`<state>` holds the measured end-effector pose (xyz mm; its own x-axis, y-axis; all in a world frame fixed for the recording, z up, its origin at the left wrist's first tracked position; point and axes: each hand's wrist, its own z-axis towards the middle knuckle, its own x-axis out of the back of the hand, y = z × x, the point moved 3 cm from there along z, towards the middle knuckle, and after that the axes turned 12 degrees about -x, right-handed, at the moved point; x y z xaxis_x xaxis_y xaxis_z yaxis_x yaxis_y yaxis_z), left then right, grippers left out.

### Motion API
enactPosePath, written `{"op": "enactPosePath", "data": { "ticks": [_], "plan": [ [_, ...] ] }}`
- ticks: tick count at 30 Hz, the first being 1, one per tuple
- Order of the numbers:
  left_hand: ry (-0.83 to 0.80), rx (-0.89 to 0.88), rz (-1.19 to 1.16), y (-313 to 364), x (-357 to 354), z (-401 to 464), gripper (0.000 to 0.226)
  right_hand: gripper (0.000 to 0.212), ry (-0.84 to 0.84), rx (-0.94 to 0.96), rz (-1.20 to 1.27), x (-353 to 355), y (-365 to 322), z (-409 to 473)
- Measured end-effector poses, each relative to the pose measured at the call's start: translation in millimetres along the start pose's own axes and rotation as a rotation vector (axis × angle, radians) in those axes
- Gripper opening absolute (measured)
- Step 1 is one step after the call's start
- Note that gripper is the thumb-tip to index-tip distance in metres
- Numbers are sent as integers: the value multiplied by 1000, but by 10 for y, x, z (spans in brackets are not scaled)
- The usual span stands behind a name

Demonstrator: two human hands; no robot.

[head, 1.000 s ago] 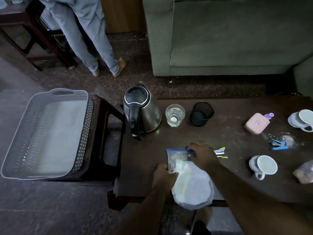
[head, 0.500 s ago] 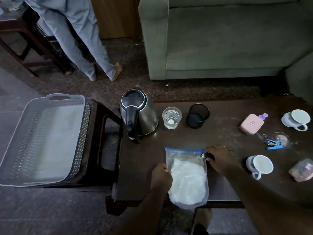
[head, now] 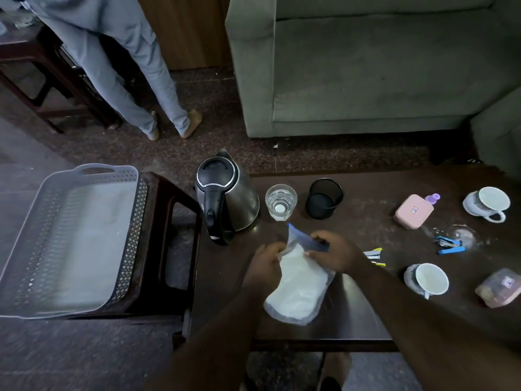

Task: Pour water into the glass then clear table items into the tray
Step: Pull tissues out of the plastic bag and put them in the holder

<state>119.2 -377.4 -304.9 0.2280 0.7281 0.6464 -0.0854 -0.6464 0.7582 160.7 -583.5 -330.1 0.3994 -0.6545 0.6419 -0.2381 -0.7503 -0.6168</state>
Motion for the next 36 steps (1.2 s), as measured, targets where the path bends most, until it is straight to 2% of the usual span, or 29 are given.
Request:
{"op": "enactPosePath", "data": {
  "ticks": [1,3,5,7,8,10,12,13,16,21,24,26,28,32,34,36],
  "plan": [
    [14,17,-46,29,52,71,32,20,7,-12,61,7,-34,36],
    [-12,161,-183,30,166,147,28,22,13,-53,250,51,-47,67],
    [-174,288,-188,-75,223,128,49,23,35,-107,393,118,-7,52],
    [-317,335,-117,-168,248,41,50,27,28,-177,469,150,66,6],
    [-280,373,-150,-182,270,0,45,29,24,-192,483,155,94,-18],
    [-58,481,-364,-163,316,-48,34,32,62,-175,482,166,133,-36],
    [170,581,-590,-146,339,-80,33,37,138,-157,471,178,146,-34],
    [234,612,-679,-134,339,-87,34,36,168,-171,467,181,149,-34],
    [298,596,-860,-82,350,-89,31,25,110,-246,503,132,155,-34],
    [179,526,-1026,-74,375,-69,33,45,19,-382,619,51,48,-40],
    [105,510,-1066,-97,400,-63,39,23,-175,-465,790,35,-3,-112],
    [102,522,-1066,-123,428,-65,42,10,-238,-483,884,33,-36,-186],
    [116,541,-1067,-155,445,-69,42,15,-150,-490,865,58,-41,-231],
    [176,549,-1029,-169,425,-62,37,40,171,-413,642,158,-37,-269],
    [216,559,-1013,-157,412,-48,34,39,155,-393,658,155,-50,-274],
    [224,555,-1035,-153,405,-35,34,21,-18,-431,877,139,-82,-281]
  ]
}}
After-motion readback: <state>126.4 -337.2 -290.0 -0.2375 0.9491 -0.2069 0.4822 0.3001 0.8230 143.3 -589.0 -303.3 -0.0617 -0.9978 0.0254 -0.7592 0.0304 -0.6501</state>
